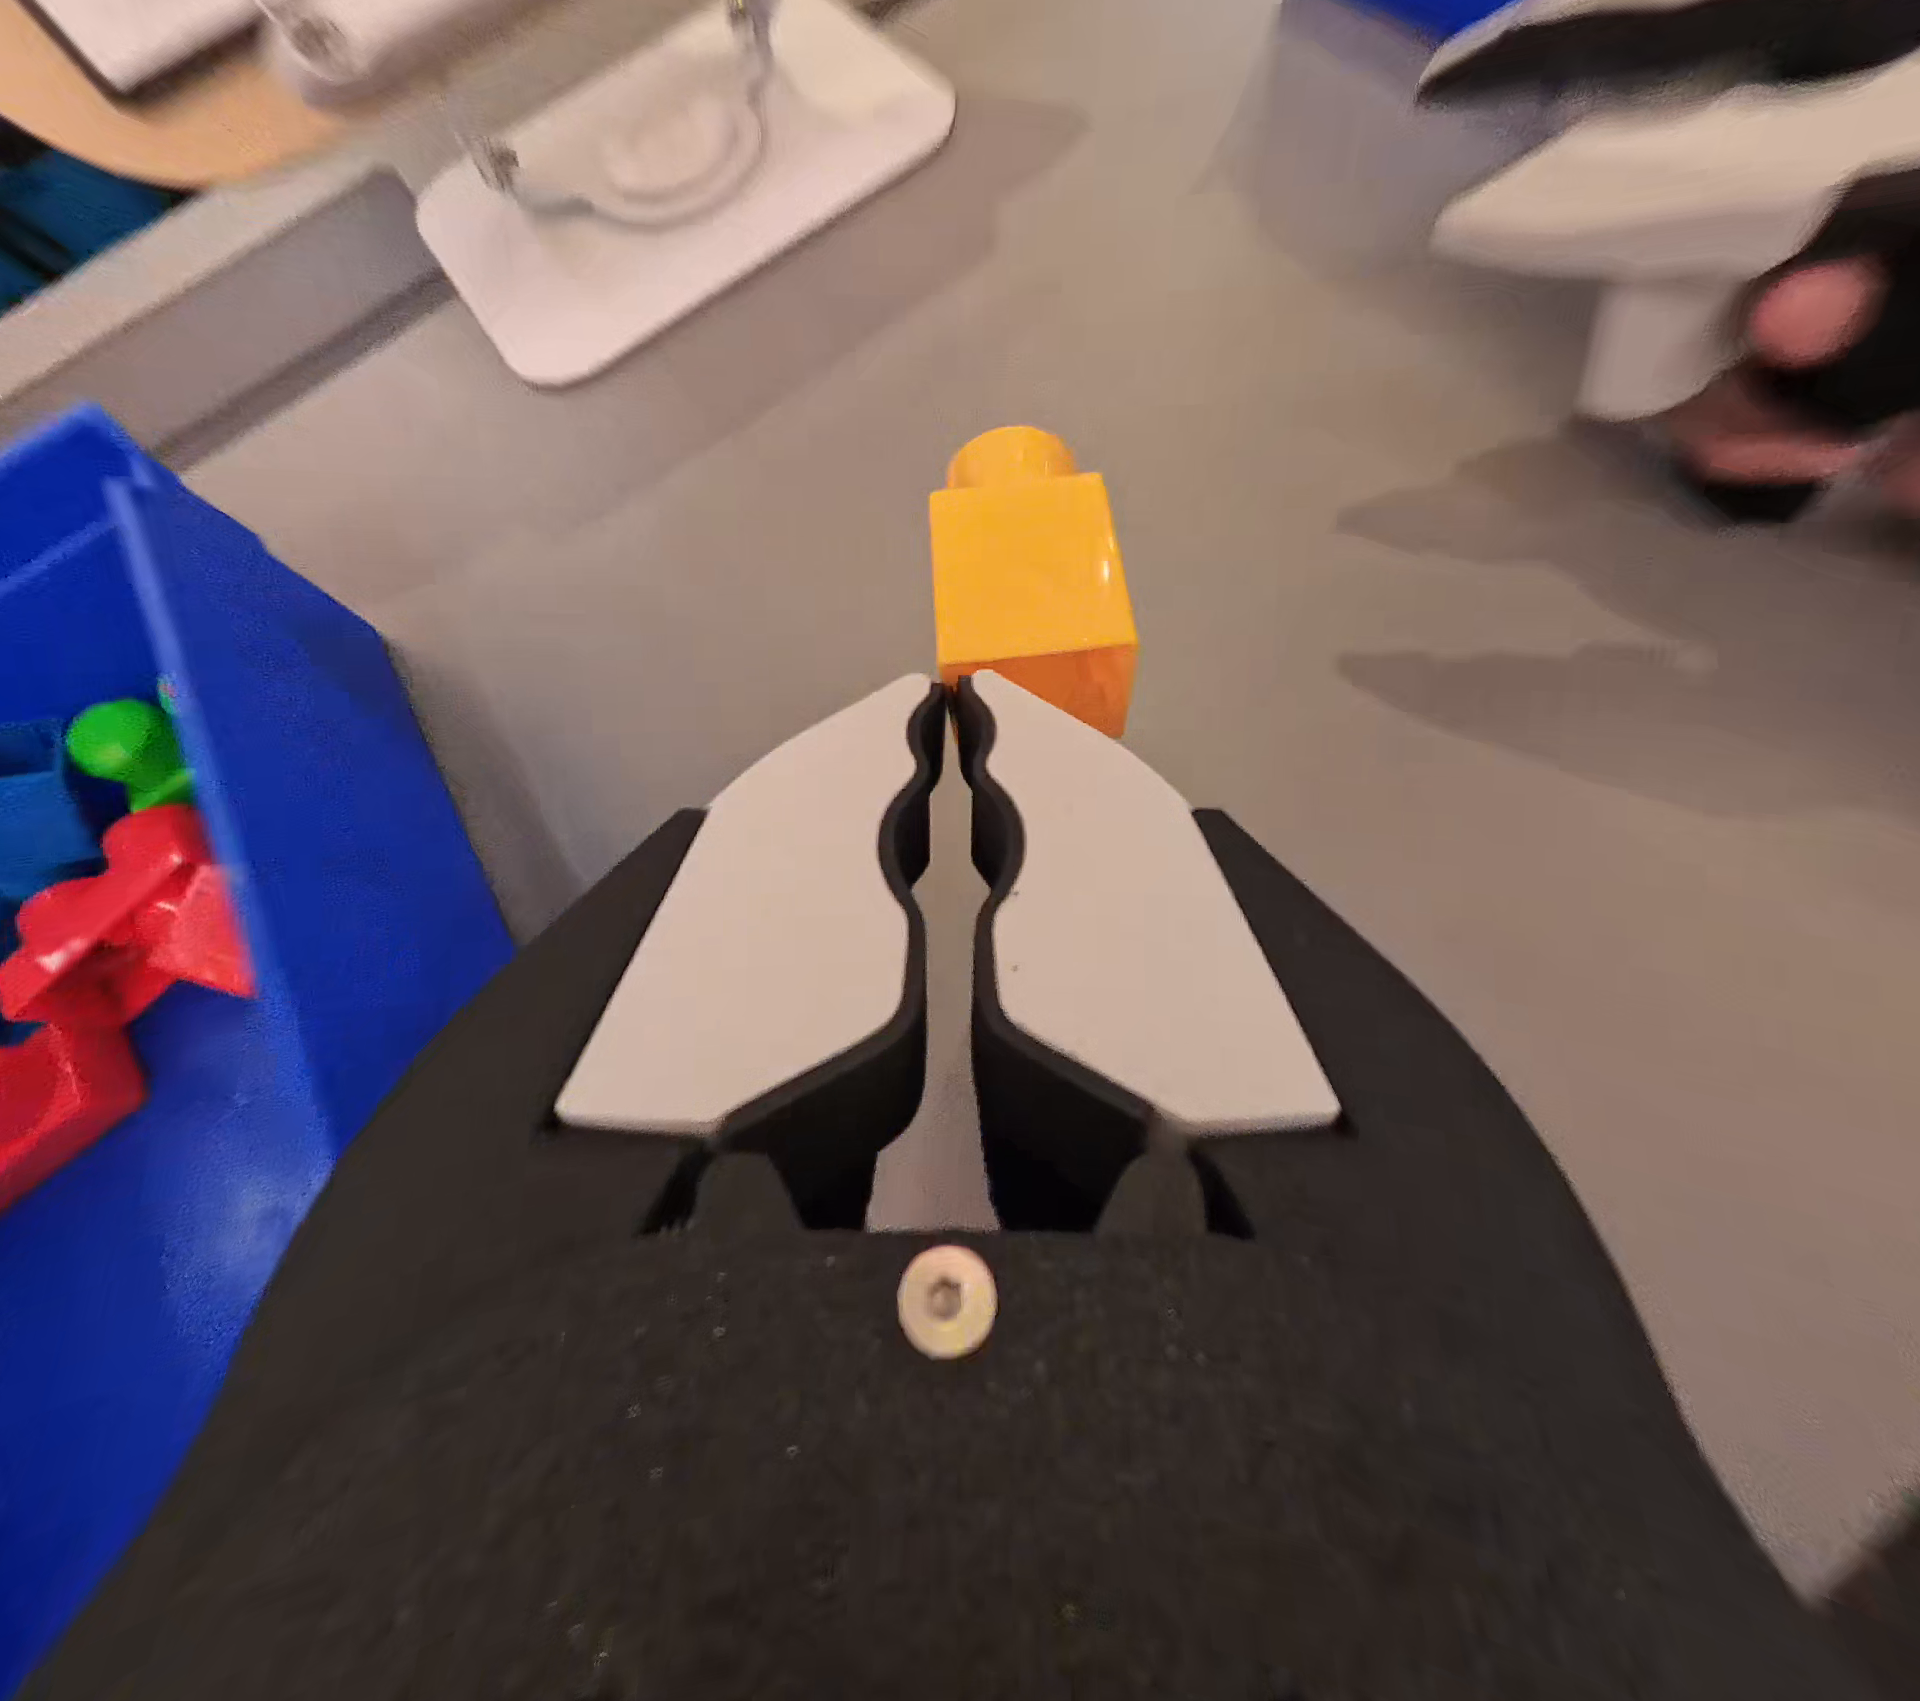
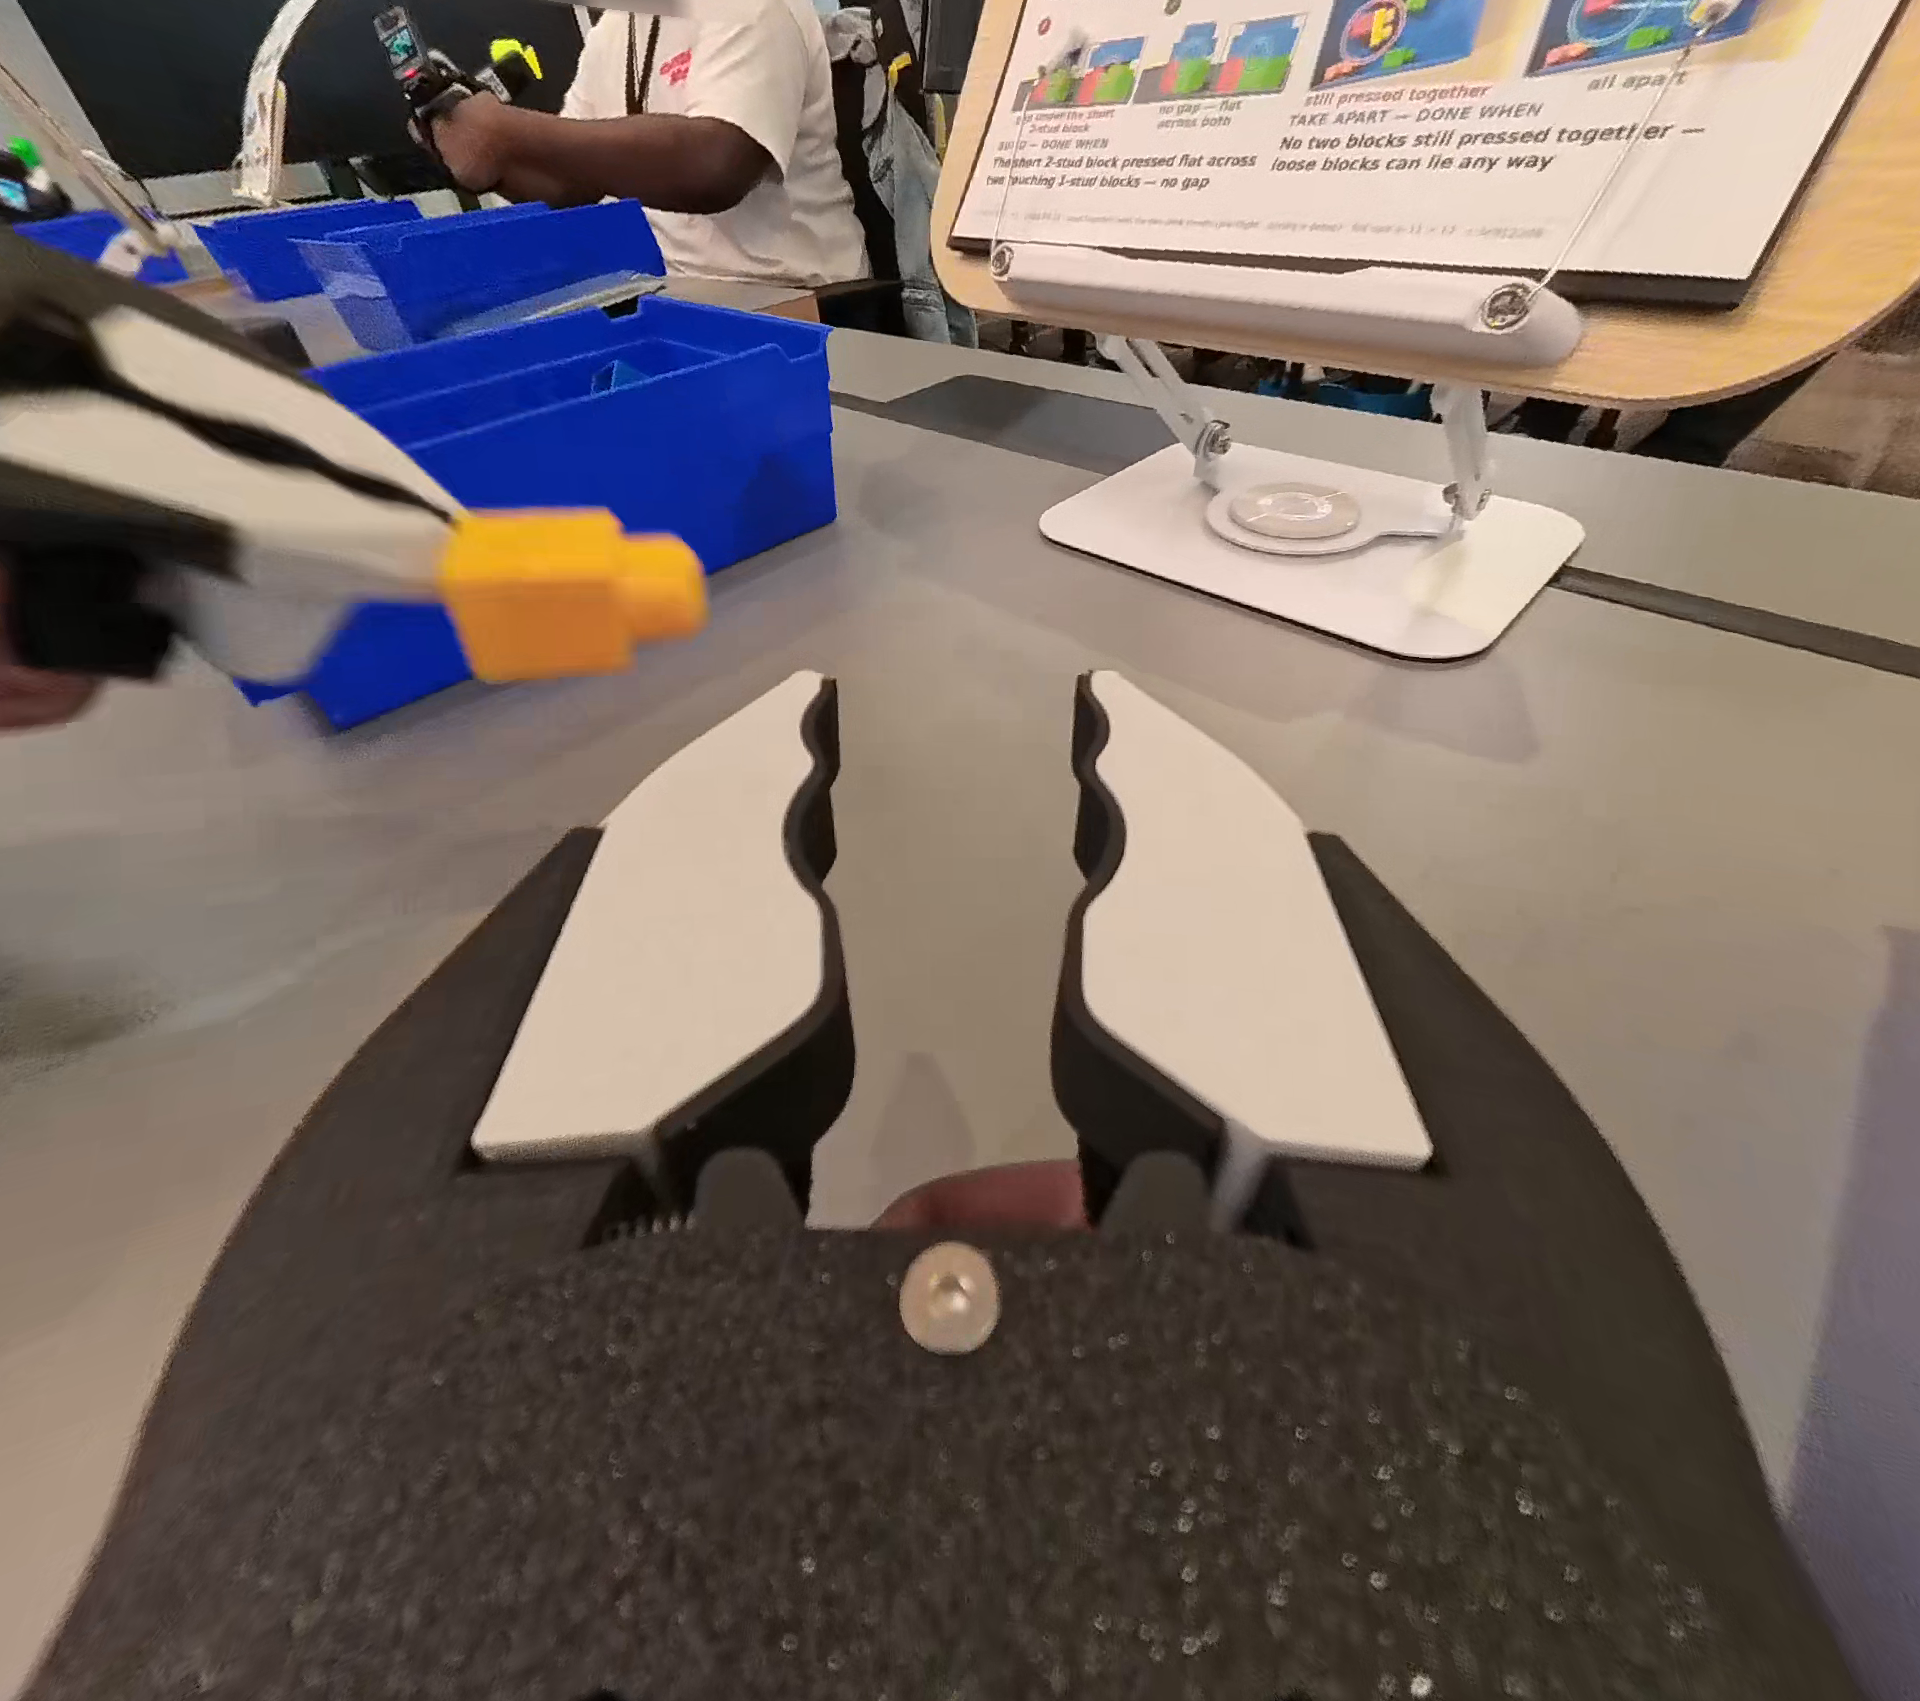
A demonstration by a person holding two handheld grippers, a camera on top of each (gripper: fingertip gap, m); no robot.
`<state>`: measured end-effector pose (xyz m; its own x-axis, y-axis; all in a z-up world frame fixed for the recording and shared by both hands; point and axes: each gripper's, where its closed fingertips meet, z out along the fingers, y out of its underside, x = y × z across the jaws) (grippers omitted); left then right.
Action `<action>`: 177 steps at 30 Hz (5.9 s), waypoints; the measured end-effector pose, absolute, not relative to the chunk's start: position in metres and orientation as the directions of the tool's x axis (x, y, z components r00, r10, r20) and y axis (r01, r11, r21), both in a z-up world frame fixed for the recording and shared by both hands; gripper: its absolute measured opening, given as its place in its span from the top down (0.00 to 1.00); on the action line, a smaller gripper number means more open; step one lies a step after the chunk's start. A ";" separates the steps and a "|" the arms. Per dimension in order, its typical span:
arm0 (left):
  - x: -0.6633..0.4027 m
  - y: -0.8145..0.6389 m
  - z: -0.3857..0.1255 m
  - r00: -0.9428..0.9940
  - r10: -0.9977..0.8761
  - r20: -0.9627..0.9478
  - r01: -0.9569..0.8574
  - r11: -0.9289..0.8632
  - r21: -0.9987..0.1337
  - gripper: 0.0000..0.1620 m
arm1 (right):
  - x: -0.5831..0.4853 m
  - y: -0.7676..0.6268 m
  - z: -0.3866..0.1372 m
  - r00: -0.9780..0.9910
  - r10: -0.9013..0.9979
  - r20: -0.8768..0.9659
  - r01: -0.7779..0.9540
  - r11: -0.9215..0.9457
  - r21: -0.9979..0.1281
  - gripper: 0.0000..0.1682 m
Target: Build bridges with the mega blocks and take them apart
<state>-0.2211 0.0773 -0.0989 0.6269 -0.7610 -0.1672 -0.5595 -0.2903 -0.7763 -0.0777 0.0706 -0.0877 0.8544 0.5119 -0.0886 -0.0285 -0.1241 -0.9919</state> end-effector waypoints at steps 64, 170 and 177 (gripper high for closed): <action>-0.344 0.101 -0.044 0.201 -0.924 -0.325 -0.794 0.041 -0.607 0.75 | -0.094 0.068 -0.101 0.822 0.566 -0.058 0.036 -0.152 -0.988 0.77; -0.425 0.268 -0.174 0.978 -0.207 -0.014 -0.179 -0.806 -0.564 0.77 | -0.102 0.065 -0.109 0.791 0.607 -0.076 0.054 -0.192 -0.980 0.81; -0.422 0.252 -0.138 0.939 -0.341 -0.040 -0.282 -0.699 -0.657 0.77 | -0.102 0.064 -0.108 0.791 0.607 -0.078 0.052 -0.193 -0.980 0.81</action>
